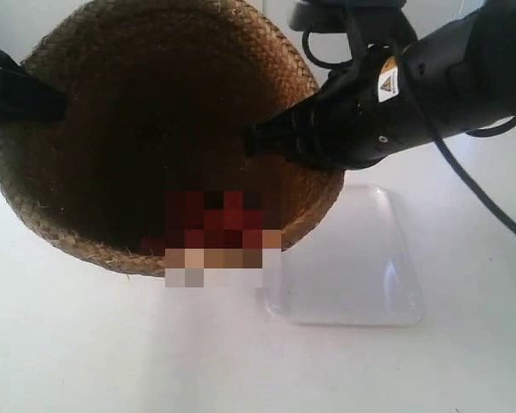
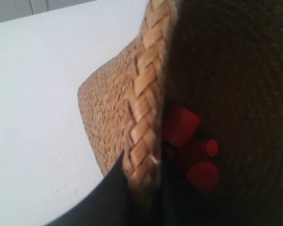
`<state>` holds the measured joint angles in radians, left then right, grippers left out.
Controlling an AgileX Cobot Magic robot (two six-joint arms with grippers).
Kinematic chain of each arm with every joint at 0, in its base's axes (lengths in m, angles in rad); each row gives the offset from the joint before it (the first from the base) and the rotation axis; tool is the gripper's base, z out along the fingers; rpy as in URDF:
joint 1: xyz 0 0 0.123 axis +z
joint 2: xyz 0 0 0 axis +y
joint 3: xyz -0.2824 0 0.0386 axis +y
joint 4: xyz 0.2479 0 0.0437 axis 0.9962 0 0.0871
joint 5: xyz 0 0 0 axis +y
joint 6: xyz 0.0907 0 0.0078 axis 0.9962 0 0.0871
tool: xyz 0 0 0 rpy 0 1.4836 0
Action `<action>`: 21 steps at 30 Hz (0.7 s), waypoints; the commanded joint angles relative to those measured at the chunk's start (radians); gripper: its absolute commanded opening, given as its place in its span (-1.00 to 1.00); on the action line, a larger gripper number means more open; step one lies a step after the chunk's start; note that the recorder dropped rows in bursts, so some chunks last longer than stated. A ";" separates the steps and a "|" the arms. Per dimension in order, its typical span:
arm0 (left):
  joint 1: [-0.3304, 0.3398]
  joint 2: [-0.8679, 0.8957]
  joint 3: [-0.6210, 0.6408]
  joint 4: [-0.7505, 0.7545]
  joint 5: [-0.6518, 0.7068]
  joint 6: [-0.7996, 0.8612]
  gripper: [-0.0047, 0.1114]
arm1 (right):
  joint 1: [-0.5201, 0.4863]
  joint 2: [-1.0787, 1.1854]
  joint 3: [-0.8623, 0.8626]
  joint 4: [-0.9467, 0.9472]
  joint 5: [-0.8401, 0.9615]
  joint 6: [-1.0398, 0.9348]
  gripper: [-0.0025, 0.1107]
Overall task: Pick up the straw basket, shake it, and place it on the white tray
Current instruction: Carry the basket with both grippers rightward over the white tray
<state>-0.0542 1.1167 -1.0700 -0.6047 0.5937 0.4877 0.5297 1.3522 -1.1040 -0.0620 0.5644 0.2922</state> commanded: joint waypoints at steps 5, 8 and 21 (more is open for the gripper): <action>0.006 0.000 -0.008 -0.015 -0.028 0.041 -0.92 | -0.003 0.046 0.008 -0.027 0.005 -0.027 -0.96; 0.006 0.045 -0.008 -0.015 -0.011 0.041 -0.92 | -0.003 0.046 0.008 -0.027 -0.002 -0.027 -0.96; -0.005 -0.054 0.008 -0.080 0.002 0.088 -0.92 | -0.018 -0.121 0.019 0.020 -0.052 -0.102 -0.96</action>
<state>-0.0658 1.1048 -1.0406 -0.6474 0.6162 0.5381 0.5114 1.2743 -1.0606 -0.0180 0.5489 0.2156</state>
